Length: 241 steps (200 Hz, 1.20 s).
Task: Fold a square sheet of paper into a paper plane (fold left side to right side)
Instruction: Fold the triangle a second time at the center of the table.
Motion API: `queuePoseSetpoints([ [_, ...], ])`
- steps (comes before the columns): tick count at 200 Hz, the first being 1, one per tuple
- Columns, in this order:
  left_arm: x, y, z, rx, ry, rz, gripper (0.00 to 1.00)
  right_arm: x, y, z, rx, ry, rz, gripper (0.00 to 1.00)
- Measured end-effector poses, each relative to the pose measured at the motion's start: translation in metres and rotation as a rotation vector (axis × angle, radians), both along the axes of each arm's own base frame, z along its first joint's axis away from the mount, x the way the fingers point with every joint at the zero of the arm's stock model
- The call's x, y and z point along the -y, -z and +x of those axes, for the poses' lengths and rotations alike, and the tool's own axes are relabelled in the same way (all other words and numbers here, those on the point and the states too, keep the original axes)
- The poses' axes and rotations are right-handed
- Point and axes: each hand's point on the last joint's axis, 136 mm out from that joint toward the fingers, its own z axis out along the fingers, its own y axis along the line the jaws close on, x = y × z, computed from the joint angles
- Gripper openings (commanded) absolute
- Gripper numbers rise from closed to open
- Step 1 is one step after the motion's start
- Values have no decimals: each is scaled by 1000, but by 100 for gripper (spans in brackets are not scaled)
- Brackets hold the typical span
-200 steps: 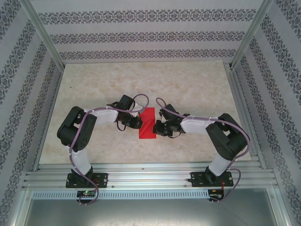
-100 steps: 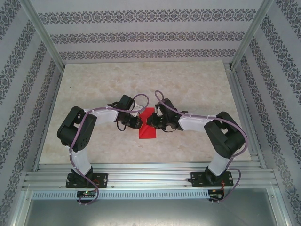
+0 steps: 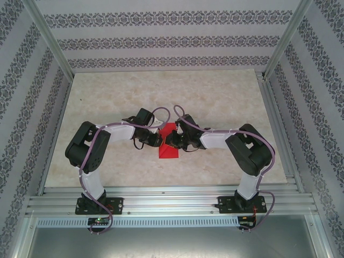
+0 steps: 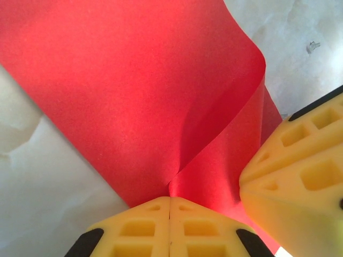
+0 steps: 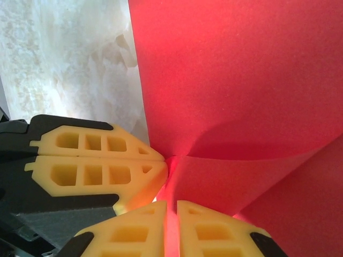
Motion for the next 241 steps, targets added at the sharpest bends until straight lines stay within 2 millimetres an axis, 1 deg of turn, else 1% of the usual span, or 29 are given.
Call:
queuePoseSetpoints([
  [57,0,0,0,-4,-8,1,5,-1,4,0,-4,0,1,13],
  [115,0,-1,1,-3,-11,-1,5,5,13,-7,-23,1,-14,13],
  [187,0,-1,3,2,-19,-1,5,5,14,-7,-18,1,-8,14],
  [218,0,-1,3,4,-20,1,5,9,8,-12,-11,8,4,17],
  [241,0,-1,3,5,-21,1,5,13,0,-18,-2,14,17,17],
])
